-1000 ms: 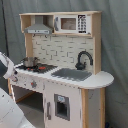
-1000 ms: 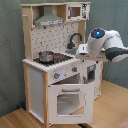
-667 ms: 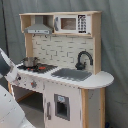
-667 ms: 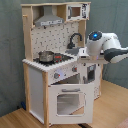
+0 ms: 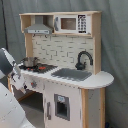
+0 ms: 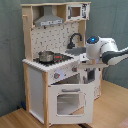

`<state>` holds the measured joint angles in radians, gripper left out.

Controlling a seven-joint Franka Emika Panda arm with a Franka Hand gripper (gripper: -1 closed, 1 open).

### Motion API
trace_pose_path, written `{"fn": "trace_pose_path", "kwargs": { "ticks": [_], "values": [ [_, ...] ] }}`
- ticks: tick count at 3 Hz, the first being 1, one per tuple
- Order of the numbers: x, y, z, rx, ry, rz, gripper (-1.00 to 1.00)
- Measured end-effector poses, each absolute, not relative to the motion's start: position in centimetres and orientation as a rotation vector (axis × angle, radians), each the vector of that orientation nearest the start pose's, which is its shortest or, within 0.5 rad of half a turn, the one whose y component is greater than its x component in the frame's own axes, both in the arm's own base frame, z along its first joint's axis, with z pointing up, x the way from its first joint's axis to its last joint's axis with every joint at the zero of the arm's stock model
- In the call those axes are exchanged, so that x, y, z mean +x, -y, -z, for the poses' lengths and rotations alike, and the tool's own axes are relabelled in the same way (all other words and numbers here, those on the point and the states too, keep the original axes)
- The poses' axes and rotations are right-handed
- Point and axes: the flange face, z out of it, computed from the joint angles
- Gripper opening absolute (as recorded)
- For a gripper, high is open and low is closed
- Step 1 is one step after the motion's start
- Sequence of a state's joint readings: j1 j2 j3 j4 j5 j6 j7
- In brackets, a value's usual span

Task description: Play with the kitchen

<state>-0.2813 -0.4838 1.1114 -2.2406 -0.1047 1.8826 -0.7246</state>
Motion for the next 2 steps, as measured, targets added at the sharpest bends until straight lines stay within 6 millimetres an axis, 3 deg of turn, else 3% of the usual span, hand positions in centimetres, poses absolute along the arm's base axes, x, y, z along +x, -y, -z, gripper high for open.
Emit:
{"fn": "trace_pose_path", "kwargs": {
  "ticks": [2],
  "values": [
    [30.93,-35.26,-43.45,1.852,-1.903,0.151,1.0]
  ]
}}
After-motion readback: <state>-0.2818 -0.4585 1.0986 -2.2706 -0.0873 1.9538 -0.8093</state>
